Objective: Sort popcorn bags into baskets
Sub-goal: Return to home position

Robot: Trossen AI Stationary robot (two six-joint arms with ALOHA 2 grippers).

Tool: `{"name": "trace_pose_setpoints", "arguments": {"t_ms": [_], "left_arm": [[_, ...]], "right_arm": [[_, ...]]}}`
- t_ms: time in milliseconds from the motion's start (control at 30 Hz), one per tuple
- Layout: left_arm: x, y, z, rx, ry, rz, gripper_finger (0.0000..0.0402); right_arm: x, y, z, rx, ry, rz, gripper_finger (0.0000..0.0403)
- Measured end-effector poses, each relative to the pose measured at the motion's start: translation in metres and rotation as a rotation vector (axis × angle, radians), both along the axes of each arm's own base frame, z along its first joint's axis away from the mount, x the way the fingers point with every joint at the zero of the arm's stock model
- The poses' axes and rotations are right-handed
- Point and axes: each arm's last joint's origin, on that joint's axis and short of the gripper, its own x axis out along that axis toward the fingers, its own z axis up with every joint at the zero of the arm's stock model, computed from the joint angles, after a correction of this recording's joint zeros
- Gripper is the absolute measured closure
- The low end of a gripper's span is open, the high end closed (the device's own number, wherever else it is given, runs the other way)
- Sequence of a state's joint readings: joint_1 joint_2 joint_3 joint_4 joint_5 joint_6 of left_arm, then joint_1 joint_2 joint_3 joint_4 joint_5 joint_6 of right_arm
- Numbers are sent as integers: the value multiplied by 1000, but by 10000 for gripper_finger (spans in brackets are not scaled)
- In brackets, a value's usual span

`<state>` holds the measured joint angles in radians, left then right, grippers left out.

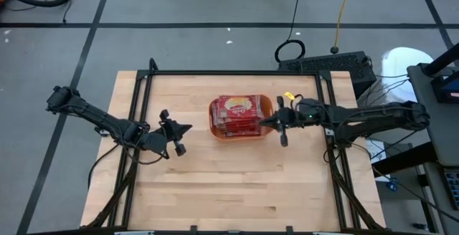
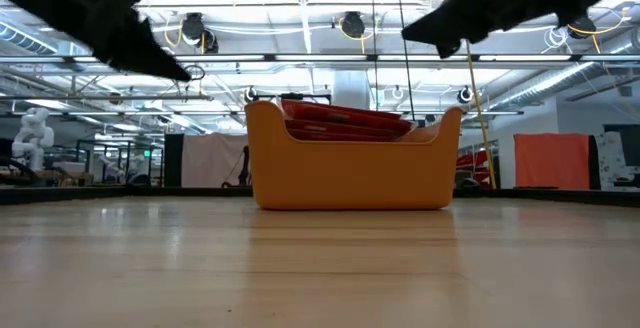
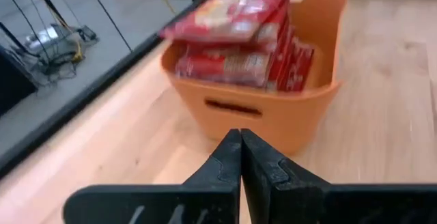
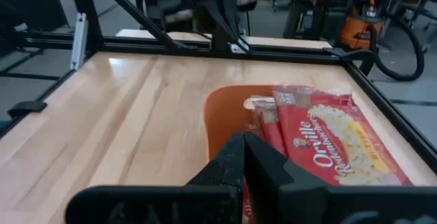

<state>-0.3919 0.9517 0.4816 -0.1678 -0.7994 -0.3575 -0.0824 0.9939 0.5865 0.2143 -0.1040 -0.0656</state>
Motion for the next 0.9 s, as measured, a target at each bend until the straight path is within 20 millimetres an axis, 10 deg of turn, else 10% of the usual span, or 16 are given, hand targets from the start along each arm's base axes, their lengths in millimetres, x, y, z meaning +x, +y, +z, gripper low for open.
{"name": "trace_pose_setpoints", "arguments": {"t_ms": [900], "left_arm": [[-53,16,-53,11,-282,-232,390]], "right_arm": [[-72,6,-65,-34,-105,2,403]]}}
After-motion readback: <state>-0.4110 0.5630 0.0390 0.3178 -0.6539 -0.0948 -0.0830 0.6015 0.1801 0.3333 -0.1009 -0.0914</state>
